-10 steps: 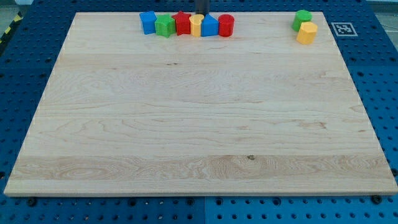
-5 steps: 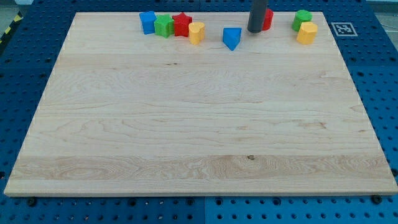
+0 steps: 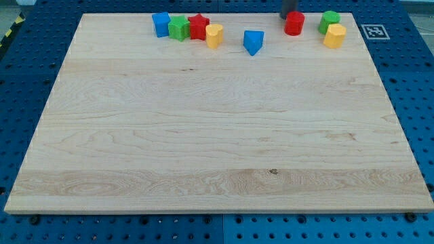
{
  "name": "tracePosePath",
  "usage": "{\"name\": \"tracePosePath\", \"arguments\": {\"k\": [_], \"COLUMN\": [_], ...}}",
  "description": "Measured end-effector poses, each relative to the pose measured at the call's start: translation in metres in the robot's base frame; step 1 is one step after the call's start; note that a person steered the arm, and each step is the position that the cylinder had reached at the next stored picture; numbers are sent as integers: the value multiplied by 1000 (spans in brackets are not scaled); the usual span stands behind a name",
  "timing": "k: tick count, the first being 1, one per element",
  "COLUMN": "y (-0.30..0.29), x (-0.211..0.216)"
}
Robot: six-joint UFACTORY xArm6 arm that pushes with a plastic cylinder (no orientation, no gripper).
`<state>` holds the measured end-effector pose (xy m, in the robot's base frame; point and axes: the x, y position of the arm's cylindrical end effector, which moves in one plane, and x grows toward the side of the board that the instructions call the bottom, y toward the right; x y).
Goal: Move the yellow hexagon and red circle into the green circle
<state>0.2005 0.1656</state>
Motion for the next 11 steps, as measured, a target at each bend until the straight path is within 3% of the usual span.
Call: {"name": "tracePosePath", "arguments": {"k": [1, 3, 5, 9, 11], "y": [0, -83, -57, -71, -32], "x": [0, 18, 63, 39, 37]}}
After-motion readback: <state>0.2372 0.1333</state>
